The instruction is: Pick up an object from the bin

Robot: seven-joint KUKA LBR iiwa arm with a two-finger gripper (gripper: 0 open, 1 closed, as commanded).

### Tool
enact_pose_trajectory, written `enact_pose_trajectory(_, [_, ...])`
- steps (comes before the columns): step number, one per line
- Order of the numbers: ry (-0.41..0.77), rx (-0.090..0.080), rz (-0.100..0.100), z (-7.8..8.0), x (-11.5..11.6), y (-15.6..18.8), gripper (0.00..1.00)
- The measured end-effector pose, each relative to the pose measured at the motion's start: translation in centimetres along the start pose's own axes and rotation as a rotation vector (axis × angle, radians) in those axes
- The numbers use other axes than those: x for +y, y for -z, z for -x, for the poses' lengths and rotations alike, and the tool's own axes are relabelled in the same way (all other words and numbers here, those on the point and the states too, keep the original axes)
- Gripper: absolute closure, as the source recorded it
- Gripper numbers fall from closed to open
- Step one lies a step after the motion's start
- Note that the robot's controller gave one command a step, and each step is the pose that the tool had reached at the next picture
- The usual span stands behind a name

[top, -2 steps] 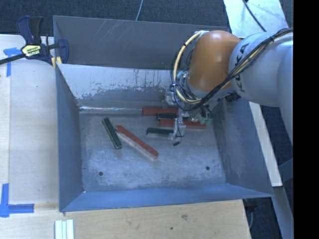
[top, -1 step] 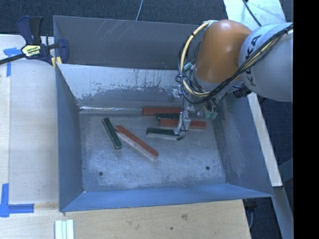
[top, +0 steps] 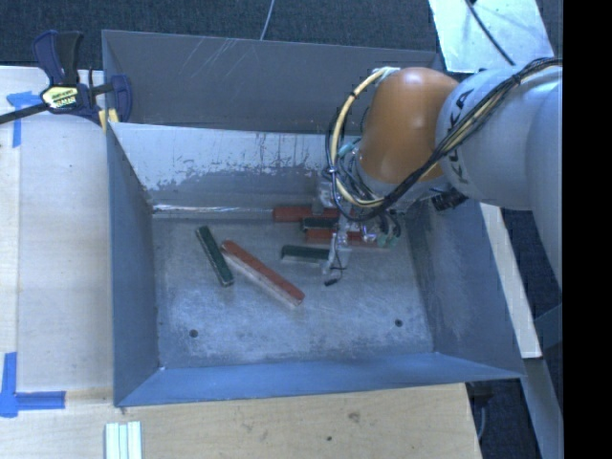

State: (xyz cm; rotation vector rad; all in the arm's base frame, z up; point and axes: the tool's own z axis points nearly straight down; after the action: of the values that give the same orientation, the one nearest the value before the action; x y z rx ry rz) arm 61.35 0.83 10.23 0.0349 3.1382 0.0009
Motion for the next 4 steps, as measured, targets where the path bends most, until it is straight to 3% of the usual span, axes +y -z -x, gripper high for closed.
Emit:
enact_pose_trajectory(1, [-0.021, -0.002, 0.000, 0.6, 0.3, -3.2, 0.00])
enact_pose_trajectory(2, [0.002, -0.007, -0.002, -0.3, 1.3, -2.7, 1.00])
enact_pose_trajectory(4, [0.002, -0.003, -0.002, -0.4, 1.3, -2.3, 1.00])
